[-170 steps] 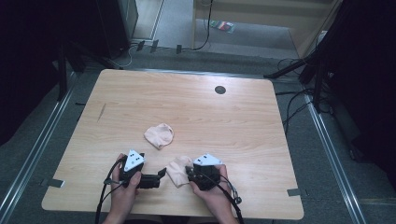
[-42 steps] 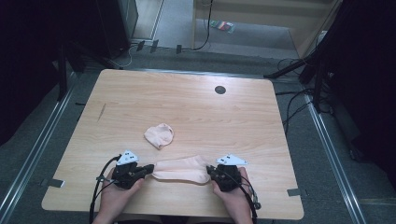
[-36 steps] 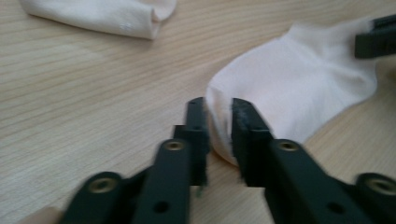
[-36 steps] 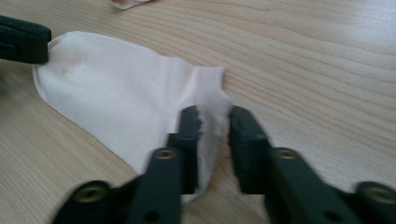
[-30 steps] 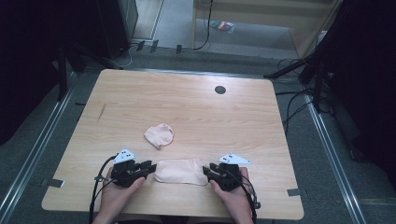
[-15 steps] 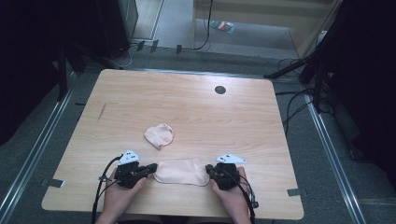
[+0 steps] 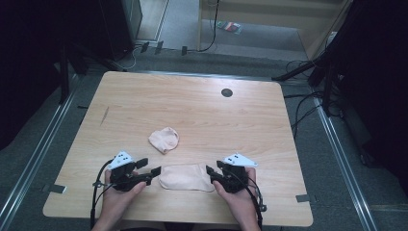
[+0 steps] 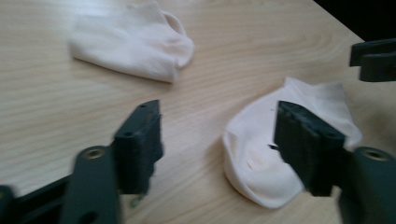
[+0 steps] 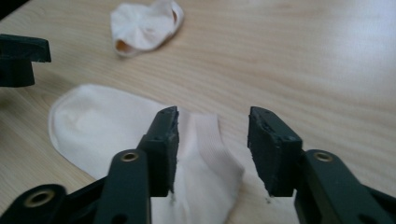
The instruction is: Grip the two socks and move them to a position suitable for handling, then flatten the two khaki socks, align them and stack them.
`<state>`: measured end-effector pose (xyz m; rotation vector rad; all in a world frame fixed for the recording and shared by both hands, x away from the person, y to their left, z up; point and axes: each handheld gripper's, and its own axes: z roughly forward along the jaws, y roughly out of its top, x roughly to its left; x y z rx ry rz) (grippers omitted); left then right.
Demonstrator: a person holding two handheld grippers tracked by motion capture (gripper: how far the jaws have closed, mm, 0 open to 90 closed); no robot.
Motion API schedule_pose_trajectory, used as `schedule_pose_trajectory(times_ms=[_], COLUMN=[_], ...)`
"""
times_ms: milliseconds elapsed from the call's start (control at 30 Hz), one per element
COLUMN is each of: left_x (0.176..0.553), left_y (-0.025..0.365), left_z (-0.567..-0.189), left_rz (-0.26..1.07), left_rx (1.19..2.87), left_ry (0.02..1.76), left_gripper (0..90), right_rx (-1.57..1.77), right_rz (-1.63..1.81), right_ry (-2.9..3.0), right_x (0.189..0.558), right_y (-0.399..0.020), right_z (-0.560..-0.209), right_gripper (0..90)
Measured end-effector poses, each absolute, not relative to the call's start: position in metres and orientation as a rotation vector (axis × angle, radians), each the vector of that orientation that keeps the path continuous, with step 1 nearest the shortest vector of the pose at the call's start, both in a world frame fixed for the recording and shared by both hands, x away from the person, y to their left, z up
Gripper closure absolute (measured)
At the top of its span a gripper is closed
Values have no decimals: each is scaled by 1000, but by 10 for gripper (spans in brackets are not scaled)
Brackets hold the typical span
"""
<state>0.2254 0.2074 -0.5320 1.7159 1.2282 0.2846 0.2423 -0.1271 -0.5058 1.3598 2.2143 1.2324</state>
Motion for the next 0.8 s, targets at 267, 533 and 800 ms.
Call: schedule_pose_trajectory(times_ms=[267, 533, 800], left_x=[236, 243, 250], left_y=[240, 272, 283], left_z=[-532, -535, -547], left_rz=[393, 460, 465], left_rx=[1674, 1625, 1604], left_ry=[1289, 1338, 1389], left_gripper=[0, 0, 0], right_rx=[1287, 1226, 1161], right_rz=[1169, 1211, 1222], right_ry=[2222, 2251, 2237], right_x=[251, 267, 289], right_y=[-96, -59, -18], right_z=[-491, -472, -464], right_gripper=[131, 137, 415])
